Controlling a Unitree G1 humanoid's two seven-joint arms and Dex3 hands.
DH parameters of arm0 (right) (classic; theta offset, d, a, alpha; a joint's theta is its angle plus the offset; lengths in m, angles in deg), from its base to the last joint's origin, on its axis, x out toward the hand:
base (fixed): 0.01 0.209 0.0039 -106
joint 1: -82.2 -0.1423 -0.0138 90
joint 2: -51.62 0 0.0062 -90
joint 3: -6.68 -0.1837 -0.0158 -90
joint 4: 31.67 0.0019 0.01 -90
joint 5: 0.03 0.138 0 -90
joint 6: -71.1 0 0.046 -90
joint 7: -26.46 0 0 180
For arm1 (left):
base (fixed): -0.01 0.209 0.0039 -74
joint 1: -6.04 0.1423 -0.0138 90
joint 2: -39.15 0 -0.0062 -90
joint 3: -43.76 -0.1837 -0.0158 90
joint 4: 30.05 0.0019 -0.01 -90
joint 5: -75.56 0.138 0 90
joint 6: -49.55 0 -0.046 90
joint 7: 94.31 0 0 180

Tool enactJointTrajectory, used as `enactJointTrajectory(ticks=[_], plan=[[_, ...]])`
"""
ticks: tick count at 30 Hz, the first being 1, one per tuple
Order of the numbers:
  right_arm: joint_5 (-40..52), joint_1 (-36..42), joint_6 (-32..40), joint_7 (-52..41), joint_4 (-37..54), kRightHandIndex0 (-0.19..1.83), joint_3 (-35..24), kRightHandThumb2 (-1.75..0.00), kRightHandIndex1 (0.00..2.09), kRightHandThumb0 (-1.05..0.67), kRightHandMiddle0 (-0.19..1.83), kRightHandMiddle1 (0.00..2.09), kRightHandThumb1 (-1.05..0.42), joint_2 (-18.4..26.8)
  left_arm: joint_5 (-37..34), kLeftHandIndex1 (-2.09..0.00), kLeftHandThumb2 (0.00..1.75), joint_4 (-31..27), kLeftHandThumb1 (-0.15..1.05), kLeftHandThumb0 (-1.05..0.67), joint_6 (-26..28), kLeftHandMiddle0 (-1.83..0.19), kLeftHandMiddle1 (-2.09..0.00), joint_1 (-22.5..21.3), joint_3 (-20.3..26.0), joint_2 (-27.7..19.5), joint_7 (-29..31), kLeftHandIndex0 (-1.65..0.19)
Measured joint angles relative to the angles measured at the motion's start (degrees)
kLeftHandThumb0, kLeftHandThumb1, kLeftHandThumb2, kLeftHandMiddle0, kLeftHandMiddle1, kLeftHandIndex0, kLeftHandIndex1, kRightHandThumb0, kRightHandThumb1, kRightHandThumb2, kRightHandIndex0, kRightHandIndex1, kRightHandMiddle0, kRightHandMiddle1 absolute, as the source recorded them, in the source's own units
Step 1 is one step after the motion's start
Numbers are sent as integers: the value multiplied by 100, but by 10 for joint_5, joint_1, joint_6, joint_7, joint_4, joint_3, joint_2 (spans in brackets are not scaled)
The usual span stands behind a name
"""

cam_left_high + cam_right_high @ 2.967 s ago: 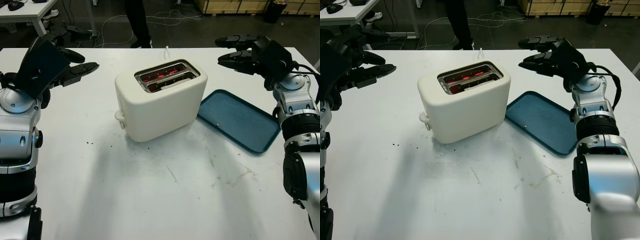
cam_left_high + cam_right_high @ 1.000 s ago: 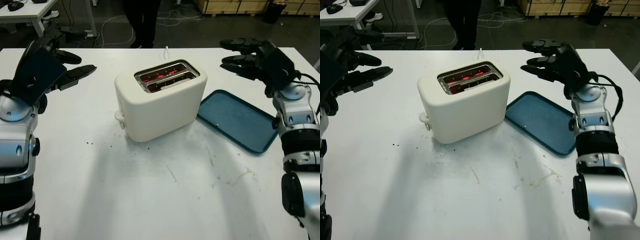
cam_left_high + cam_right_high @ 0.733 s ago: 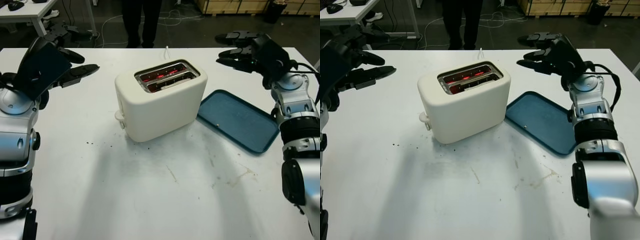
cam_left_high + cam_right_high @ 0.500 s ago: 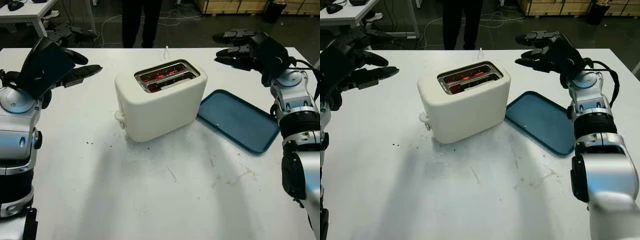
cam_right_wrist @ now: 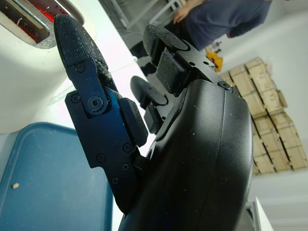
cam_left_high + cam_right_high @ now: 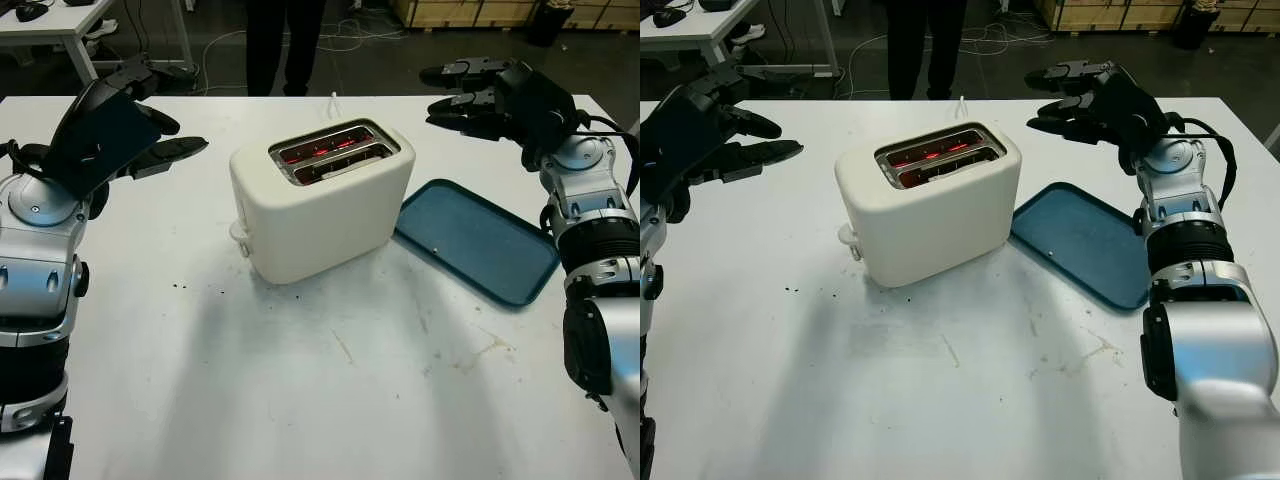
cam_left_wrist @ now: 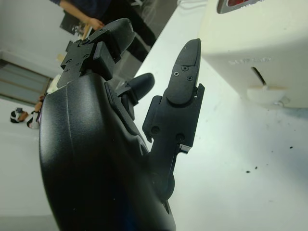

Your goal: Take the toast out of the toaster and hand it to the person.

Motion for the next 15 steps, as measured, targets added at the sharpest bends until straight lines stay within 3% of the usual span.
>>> enactJointTrajectory(ticks=[15], plan=[[4,-2,-2,-8,0,56,-2,0,48,-79,70,0,-81,0,0,-76,6,0,91,-26,-1,-7,-123,-1,0,8,0,-16]])
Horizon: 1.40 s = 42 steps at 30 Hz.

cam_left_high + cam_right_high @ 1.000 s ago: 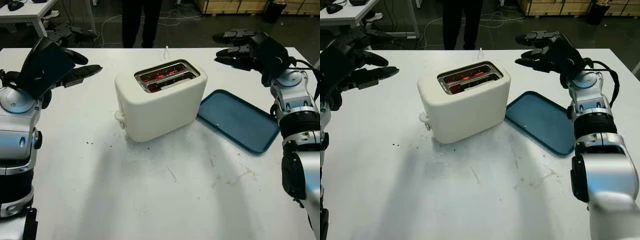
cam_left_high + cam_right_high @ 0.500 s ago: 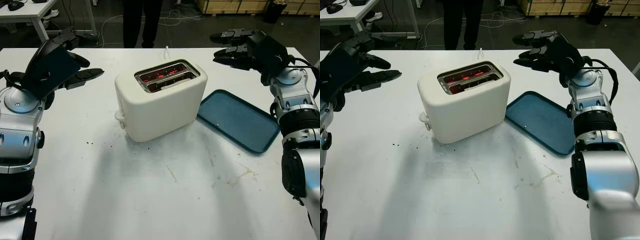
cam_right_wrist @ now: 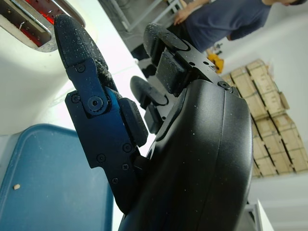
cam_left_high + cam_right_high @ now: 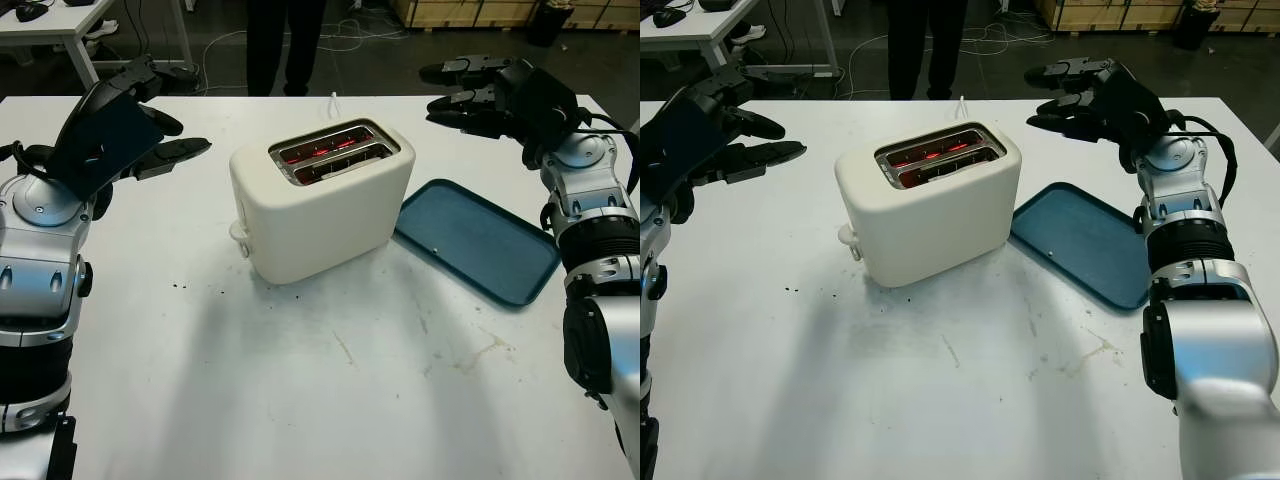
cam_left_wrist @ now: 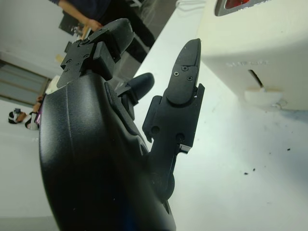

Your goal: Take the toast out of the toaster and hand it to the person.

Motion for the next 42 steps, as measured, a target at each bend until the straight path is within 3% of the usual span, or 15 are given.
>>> enactJointTrajectory(ticks=[42], plan=[[0,0,0,-2,0,54,-1,0,47,-79,68,0,-82,0,0,-74,6,3,91,-24,-4,-6,-123,-2,0,5,0,-17]])
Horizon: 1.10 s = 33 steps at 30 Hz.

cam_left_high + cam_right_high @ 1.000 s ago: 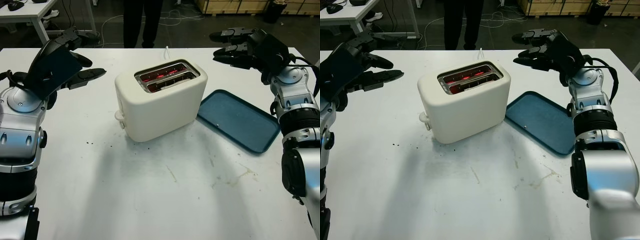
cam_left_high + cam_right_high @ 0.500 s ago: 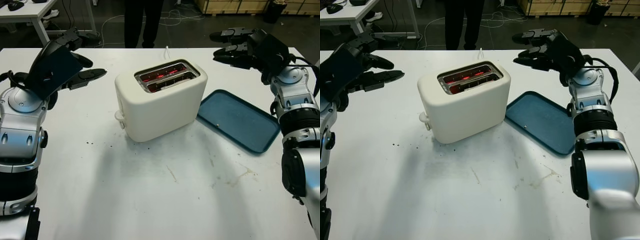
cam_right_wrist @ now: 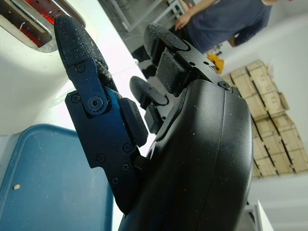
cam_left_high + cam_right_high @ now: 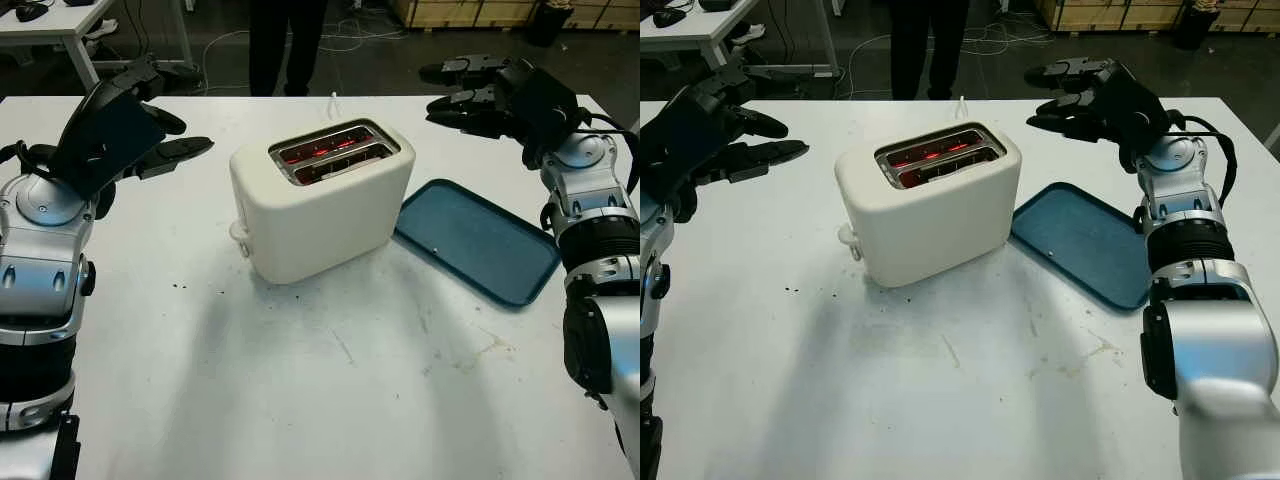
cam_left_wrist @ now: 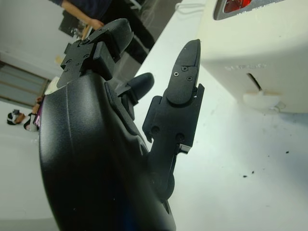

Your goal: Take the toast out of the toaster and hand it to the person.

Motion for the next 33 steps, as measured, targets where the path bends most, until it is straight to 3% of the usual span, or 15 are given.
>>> enactJointTrajectory(ticks=[33], plan=[[0,15,2,16,5,55,-2,0,46,-82,69,1,-82,-7,0,-74,6,0,91,-25,-2,-6,-124,0,1,1,-4,-17]])
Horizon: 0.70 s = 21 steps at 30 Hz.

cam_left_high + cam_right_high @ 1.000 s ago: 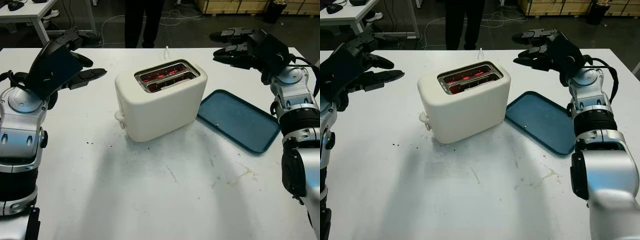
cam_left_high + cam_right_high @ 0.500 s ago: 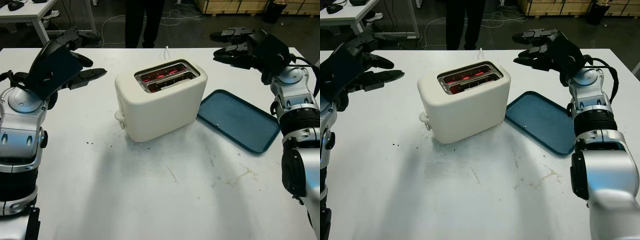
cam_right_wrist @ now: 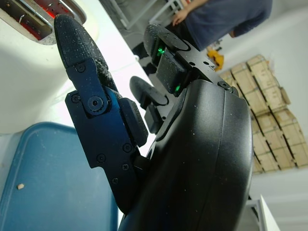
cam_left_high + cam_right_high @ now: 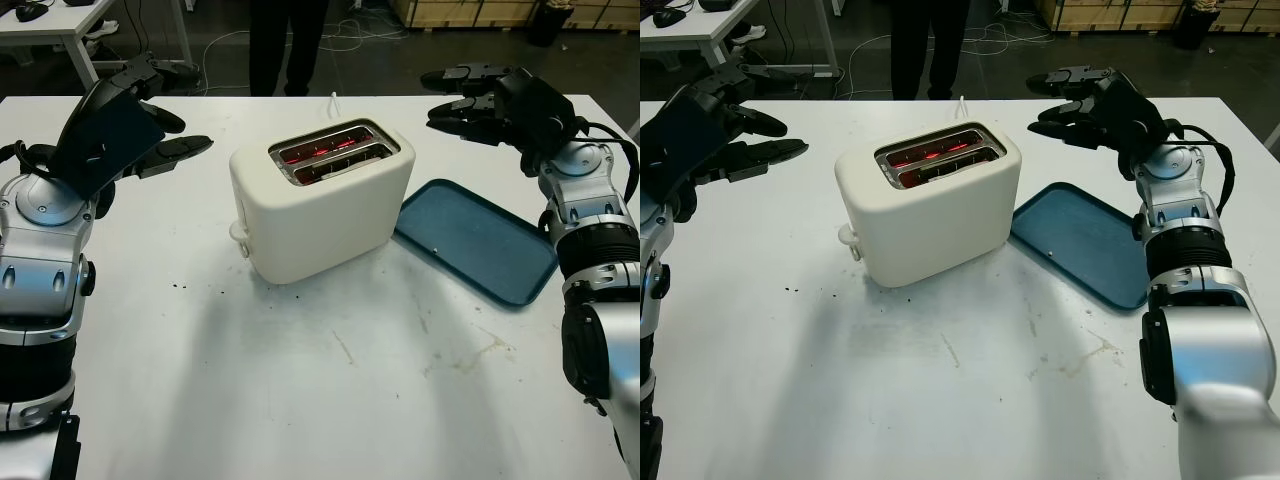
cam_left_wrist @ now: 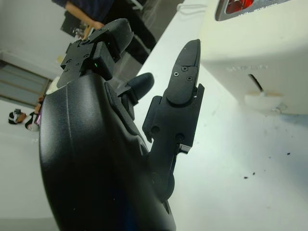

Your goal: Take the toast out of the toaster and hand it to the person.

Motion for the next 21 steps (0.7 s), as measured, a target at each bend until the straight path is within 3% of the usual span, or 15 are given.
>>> enactJointTrajectory(ticks=[6,21], plan=[[0,3,0,1,0,54,-1,0,48,-73,69,1,-83,-1,0,-74,6,0,91,-25,0,-6,-124,0,1,1,-2,-17],[-2,7,0,5,0,55,3,0,51,-78,70,1,-83,-2,0,-73,6,1,91,-24,-1,-6,-123,0,1,1,-3,-17]])
